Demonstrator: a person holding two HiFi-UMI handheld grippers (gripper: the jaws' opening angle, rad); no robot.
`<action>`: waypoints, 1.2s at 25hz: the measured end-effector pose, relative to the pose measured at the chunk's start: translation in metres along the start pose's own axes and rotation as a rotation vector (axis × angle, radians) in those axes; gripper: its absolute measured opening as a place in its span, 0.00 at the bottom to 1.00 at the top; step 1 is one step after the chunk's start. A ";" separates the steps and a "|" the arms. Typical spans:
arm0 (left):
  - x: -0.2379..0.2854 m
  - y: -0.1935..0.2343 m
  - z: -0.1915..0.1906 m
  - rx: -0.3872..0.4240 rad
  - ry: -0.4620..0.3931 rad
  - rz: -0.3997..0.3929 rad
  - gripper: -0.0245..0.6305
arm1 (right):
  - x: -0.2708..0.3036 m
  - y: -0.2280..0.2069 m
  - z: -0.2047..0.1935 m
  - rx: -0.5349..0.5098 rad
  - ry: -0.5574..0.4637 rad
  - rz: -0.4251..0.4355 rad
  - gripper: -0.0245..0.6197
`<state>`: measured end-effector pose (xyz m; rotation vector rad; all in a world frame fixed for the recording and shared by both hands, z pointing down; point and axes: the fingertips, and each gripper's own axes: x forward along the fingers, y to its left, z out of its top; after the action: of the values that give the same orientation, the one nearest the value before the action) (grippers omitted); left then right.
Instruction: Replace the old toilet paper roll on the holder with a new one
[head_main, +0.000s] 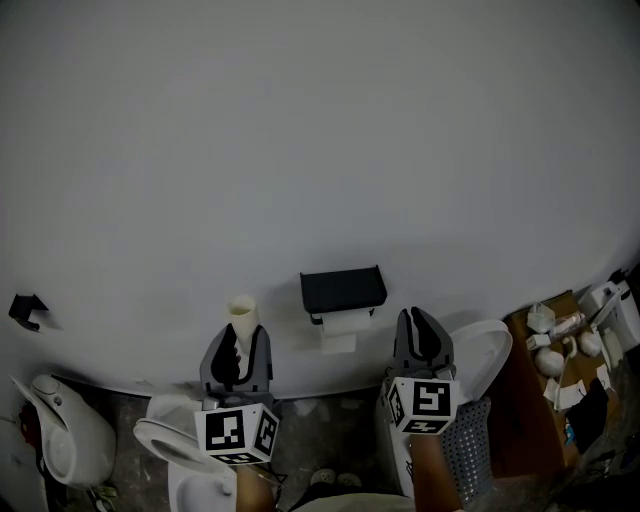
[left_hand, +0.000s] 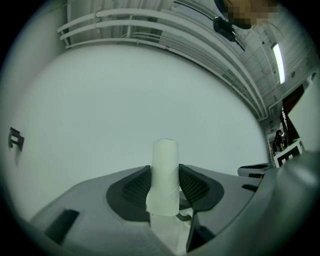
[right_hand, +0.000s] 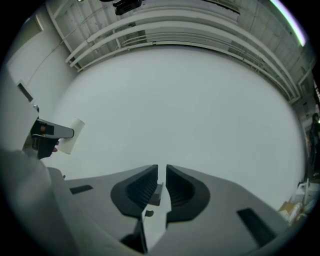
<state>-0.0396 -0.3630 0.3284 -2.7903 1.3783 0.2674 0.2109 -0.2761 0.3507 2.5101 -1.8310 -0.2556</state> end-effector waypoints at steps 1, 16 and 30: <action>0.000 0.000 0.000 0.000 -0.001 0.002 0.31 | 0.000 0.000 0.001 0.000 -0.001 0.002 0.10; -0.003 0.002 0.000 0.009 0.006 0.020 0.31 | 0.001 0.002 0.003 0.061 -0.004 0.025 0.08; -0.004 0.001 -0.003 0.011 0.009 0.018 0.31 | 0.000 0.001 0.000 0.066 0.007 0.020 0.08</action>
<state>-0.0426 -0.3608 0.3317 -2.7750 1.4033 0.2474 0.2104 -0.2766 0.3507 2.5305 -1.8919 -0.1882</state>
